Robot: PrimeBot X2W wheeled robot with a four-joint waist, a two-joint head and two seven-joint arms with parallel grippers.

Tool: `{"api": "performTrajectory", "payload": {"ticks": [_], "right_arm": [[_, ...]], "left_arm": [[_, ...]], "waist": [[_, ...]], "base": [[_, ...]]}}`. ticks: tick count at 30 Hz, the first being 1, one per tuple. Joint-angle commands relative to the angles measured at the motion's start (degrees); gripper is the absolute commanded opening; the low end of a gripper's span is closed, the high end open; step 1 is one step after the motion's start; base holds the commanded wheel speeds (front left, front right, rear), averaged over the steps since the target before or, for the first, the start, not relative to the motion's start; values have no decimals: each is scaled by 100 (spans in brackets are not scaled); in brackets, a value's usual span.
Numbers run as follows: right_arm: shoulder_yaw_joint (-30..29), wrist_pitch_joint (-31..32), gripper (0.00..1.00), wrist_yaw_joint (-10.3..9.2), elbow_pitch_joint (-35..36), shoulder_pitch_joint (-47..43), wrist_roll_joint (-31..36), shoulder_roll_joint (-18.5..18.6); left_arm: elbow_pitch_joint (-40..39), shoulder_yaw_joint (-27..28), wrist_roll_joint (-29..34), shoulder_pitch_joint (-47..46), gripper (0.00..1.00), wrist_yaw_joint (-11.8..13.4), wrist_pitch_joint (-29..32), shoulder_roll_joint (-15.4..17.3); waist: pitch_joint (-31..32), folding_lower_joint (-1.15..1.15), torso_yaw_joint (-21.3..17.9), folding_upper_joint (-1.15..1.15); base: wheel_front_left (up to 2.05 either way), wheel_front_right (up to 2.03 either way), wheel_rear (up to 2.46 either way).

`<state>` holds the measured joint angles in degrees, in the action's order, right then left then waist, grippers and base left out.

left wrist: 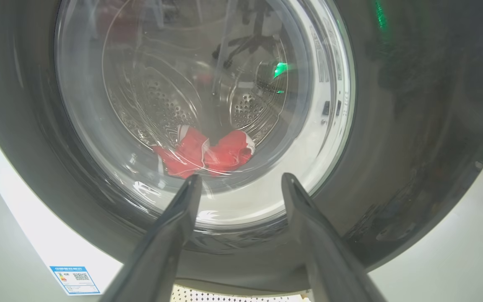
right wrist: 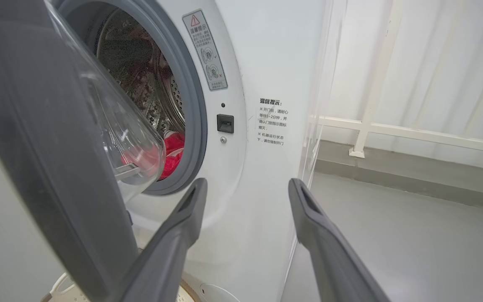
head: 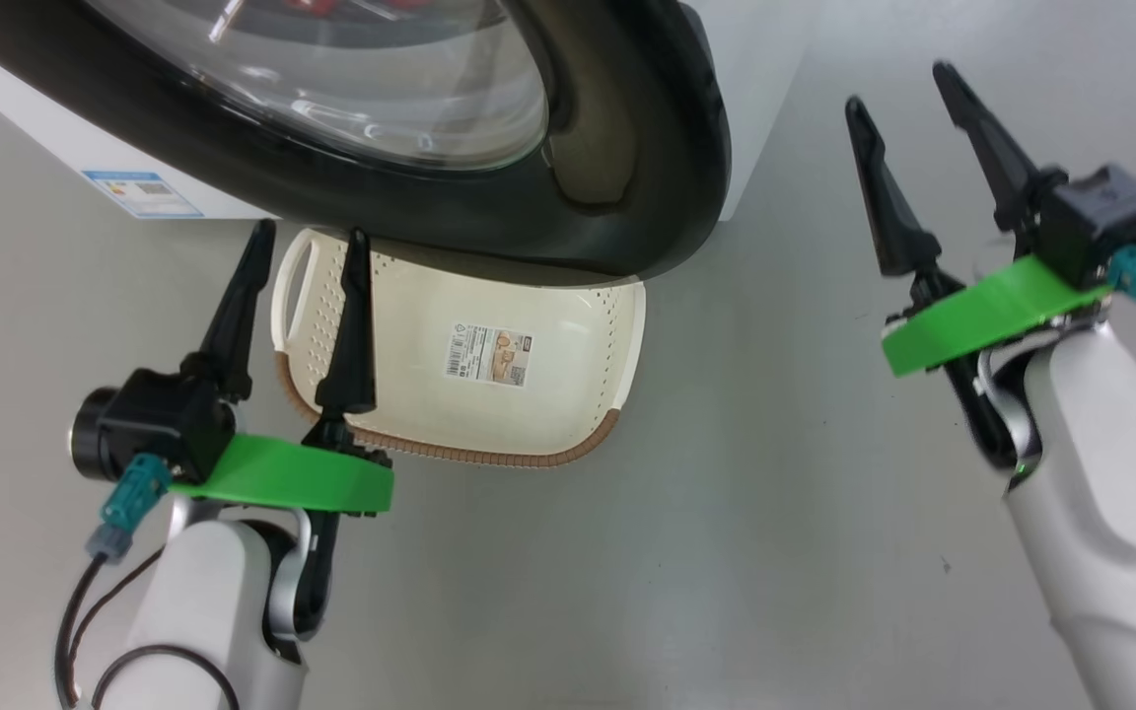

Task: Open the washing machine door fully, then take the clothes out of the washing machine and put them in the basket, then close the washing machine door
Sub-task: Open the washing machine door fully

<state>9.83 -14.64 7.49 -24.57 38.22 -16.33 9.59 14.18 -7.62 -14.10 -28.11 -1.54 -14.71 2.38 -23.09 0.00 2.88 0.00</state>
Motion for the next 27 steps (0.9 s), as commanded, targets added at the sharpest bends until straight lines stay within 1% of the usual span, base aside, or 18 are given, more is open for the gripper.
{"api": "performTrajectory", "payload": {"ticks": [1, 7, 13, 22, 27], "right_arm": [[-46, -35, 100, 0, 259, -211, 112, -110], [-422, -35, 100, 0, 963, -896, 480, -384], [-592, -35, 100, 0, 1462, -1365, 336, -588], [-519, -36, 100, 0, 1710, -1557, 351, -657], [-526, -36, 100, 0, 1706, -1575, 446, -667]], "left_arm": [[-182, 168, 63, 90, 100, -14, -29, 106], [-260, 184, 70, 178, 100, -9, -29, 86], [-313, 235, 80, 185, 100, -1, -29, 74], [-380, 308, 80, 197, 100, -1, -29, 63], [-363, 316, 84, 206, 100, -13, -29, 59]], "waist": [[6, 0, 9, 0], [-4, 0, 25, 0], [-65, 0, -2, 0], [-126, 0, -69, 0], [-134, 0, -83, 0]], "base": [[0, 0, 0], [0, 0, 0], [0, 0, 0], [0, 0, 0], [0, 0, 0]]}}
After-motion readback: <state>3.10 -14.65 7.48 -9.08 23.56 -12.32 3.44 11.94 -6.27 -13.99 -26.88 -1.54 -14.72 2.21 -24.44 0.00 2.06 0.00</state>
